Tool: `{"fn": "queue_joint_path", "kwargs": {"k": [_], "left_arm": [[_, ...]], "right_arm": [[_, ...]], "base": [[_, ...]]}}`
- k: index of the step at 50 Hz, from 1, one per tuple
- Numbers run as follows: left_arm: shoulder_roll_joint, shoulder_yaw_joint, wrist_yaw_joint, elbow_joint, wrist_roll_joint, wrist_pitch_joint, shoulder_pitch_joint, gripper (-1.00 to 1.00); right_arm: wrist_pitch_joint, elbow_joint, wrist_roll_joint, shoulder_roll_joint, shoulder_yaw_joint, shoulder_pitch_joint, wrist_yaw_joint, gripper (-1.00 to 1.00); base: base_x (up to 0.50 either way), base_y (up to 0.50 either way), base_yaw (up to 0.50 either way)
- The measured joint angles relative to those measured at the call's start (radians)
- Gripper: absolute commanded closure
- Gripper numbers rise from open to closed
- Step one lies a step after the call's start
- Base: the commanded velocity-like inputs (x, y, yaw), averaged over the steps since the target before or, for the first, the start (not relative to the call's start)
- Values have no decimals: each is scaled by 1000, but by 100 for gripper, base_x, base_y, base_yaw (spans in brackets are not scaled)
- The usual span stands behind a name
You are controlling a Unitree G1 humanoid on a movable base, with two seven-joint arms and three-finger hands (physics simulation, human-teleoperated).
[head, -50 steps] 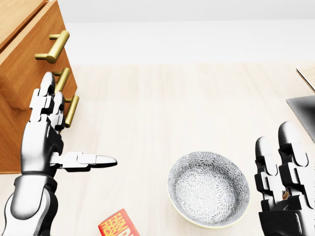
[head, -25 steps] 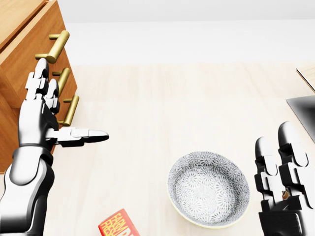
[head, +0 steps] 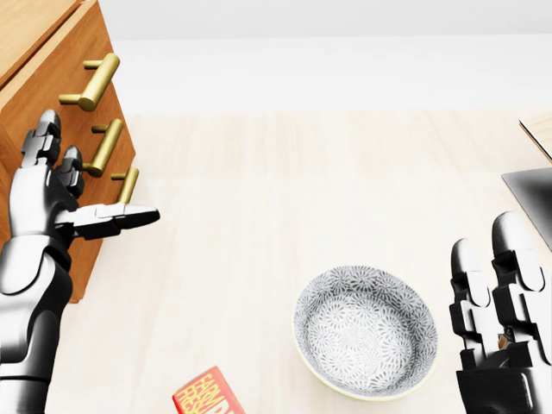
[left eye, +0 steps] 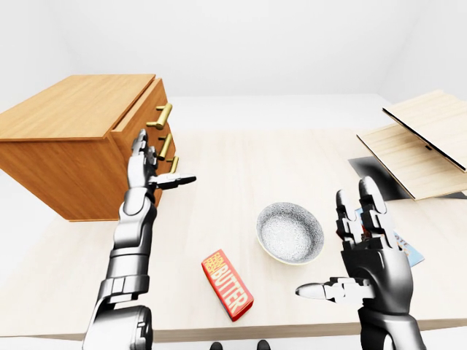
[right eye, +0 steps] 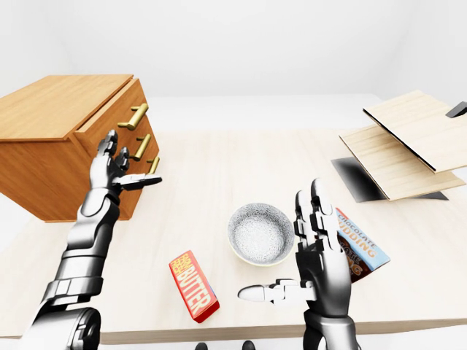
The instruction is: Close the top drawer of the cabinet and put the bowl on top of it.
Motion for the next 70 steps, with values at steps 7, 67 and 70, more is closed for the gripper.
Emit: {"fn": "queue_joint_path", "kwargs": {"k": [7,67,70], "left_arm": [[12,4,-3,13,-22,0,-8,-100],[66,35,-41,-66,-155,0,35,-100],[53,35,-30,-142,-139,0,74,-100]], "right_arm": [[0,2,-2,1,2,1,1,-100],[0,5,-8,-14,22,9,-15,-100],[0,4,-6,-13,21,11,-14,-100]], "base": [[0,0,0],[0,0,0],[0,0,0]]}}
